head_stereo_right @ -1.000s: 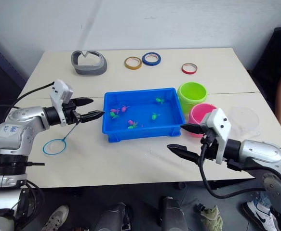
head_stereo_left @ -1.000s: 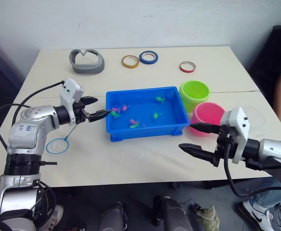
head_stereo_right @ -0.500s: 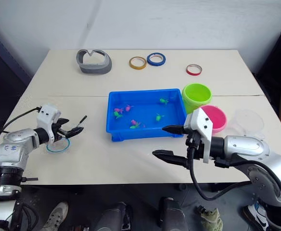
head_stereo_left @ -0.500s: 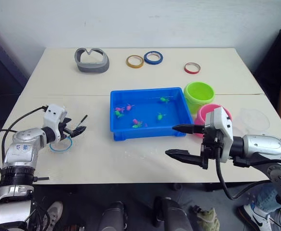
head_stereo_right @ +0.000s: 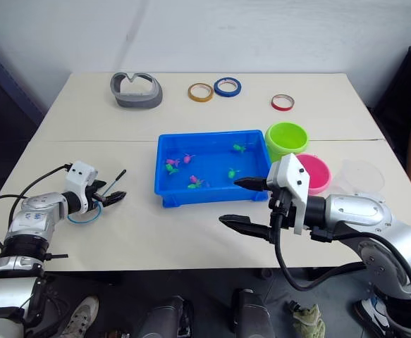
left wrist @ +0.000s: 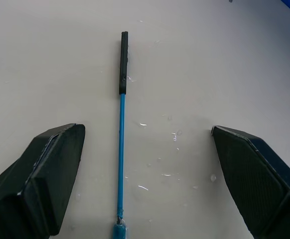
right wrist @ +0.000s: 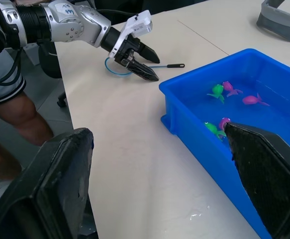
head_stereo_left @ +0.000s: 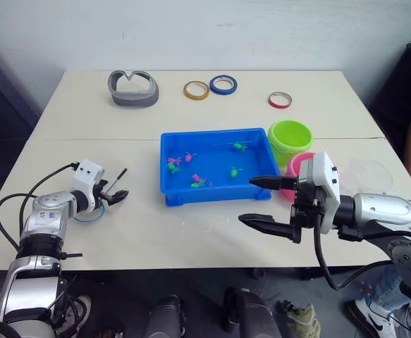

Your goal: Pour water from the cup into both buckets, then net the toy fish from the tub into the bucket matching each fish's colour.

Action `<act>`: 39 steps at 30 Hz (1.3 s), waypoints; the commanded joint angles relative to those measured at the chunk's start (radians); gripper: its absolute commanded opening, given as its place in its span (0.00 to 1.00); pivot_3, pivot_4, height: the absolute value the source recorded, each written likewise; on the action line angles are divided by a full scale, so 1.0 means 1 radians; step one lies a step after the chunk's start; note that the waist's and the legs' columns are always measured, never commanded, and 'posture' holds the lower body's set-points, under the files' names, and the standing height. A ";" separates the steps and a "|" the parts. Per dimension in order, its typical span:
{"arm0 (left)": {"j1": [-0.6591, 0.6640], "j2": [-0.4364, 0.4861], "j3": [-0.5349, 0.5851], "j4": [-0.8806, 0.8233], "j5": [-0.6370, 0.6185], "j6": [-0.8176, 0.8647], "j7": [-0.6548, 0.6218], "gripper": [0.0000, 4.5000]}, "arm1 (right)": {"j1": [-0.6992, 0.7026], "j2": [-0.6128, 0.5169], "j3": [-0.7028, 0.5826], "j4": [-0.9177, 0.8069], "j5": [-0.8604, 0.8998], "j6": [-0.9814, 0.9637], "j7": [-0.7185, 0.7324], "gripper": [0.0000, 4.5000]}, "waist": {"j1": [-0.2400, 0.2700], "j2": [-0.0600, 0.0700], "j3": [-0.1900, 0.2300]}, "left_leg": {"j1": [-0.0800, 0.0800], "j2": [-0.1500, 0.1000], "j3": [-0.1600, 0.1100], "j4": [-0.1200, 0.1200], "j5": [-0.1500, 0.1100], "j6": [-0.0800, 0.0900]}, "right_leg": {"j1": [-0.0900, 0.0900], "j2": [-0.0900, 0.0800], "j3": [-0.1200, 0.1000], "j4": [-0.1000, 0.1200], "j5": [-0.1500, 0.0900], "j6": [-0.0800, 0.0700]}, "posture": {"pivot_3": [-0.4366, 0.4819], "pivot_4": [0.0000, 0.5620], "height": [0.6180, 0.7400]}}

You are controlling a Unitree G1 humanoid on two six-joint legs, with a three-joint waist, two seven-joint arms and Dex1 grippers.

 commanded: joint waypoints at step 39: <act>0.009 0.076 0.045 -0.028 0.014 -0.018 -0.014 0.01 | -0.024 0.051 0.029 -0.012 -0.052 -0.094 -0.012 1.00 | -0.002 -0.001 -0.001 | 0.000 0.000 0.000 0.000 0.000 0.000 | 0.000 0.000 0.000 0.000 0.000 0.000 | 0.48 0.27 0.78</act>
